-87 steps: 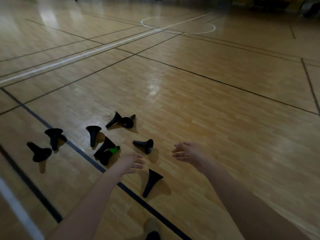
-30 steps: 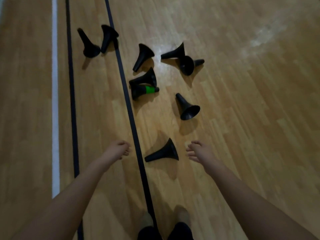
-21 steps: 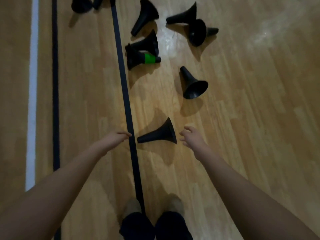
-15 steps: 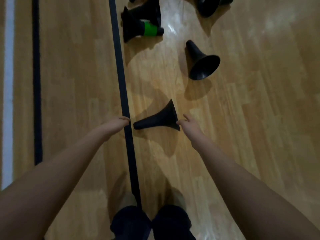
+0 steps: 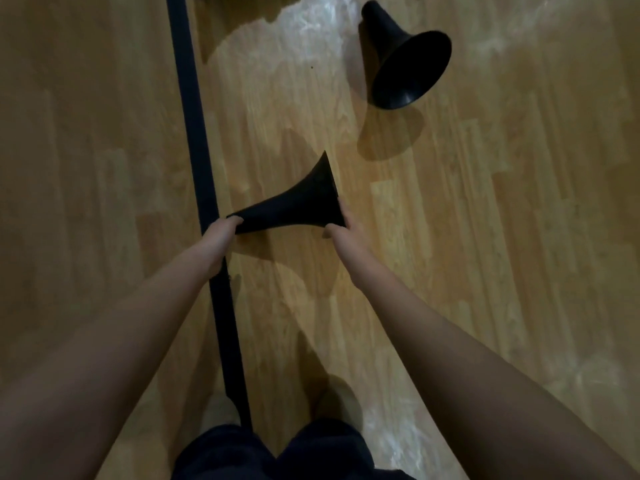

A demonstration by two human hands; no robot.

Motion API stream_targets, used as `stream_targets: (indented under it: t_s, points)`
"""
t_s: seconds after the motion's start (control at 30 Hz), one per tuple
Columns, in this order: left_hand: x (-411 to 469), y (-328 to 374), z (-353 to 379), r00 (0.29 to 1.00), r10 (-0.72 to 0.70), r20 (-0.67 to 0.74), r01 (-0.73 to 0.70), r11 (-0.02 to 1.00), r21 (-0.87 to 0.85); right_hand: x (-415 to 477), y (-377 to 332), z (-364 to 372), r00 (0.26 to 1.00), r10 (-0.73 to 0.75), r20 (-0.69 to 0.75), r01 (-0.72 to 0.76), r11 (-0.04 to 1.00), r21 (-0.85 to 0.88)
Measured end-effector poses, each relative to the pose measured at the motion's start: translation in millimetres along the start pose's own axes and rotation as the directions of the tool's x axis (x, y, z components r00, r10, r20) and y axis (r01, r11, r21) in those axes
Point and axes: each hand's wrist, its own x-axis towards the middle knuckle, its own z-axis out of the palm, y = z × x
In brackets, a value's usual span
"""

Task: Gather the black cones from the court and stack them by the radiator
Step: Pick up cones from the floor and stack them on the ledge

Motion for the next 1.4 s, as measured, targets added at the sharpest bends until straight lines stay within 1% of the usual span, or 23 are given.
stream_targets:
  t_s: [0.07, 0.13, 0.33, 0.47, 0.67, 0.8, 0.87, 0.93, 1.03, 1.17, 1.27, 1.33, 1.4]
  points:
    - [-2.6, -2.1, -1.0, 0.999, 0.011, 0.039, -0.009, 0.999, -0.044, -5.5, -1.0, -2.5, 1.0, -0.004, -0.011, 0.004, 1.0, 0.005]
    - [-13.6, 1.0, -0.3, 0.997, 0.034, 0.067, -0.031, 0.998, -0.047, -15.7, -4.0, -8.6, 1.0, 0.012, -0.022, -0.012, 1.0, 0.016]
    - [-83.4, 27.4, -11.7, 0.996, 0.088, -0.012, -0.089, 0.995, -0.048, -81.0, -42.2, -27.8, 1.0, -0.003, 0.007, 0.003, 1.0, 0.022]
    - [-166.1, 69.0, -33.6, 0.993, 0.11, -0.035, -0.111, 0.993, -0.029, -143.6, -95.2, -45.5, 1.0, -0.015, 0.026, 0.014, 0.998, 0.059]
    - [-287.3, 142.7, -68.8, 0.989, 0.135, -0.063, -0.137, 0.99, -0.028, -244.4, -188.1, -64.2, 0.998, -0.059, -0.013, 0.06, 0.992, 0.111]
    - [-364.2, 182.3, -81.8, 0.974, 0.19, -0.122, -0.191, 0.982, 0.003, -306.5, -251.9, -77.3, 0.994, -0.102, -0.041, 0.106, 0.989, 0.107]
    - [-402.7, 201.0, -91.3, 0.966, 0.213, -0.145, -0.217, 0.976, -0.015, -336.5, -283.5, -84.6, 0.992, -0.115, -0.043, 0.119, 0.988, 0.1]
    - [-440.8, 218.7, -104.1, 0.961, 0.229, -0.159, -0.237, 0.971, -0.038, -365.8, -311.5, -92.0, 0.987, -0.158, -0.037, 0.161, 0.981, 0.107]
    - [-495.0, 240.3, -122.9, 0.95, 0.226, -0.215, -0.252, 0.962, -0.106, -410.2, -350.5, -98.1, 0.976, -0.213, -0.032, 0.216, 0.972, 0.094]
    - [-555.6, 250.3, -139.8, 0.933, 0.227, -0.278, -0.275, 0.95, -0.146, -456.0, -382.1, -100.2, 0.969, -0.248, -0.012, 0.249, 0.966, 0.074]
    - [-594.0, 258.0, -151.8, 0.911, 0.237, -0.337, -0.318, 0.924, -0.21, -478.6, -402.1, -101.3, 0.958, -0.286, 0.031, 0.284, 0.956, 0.069]
    - [-622.6, 256.8, -166.6, 0.891, 0.259, -0.372, -0.368, 0.893, -0.258, -499.4, -418.5, -96.9, 0.942, -0.321, 0.095, 0.319, 0.947, 0.045]
    - [-635.8, 256.7, -170.7, 0.89, 0.261, -0.374, -0.373, 0.889, -0.265, -500.3, -422.8, -94.5, 0.944, -0.318, 0.083, 0.317, 0.948, 0.031]
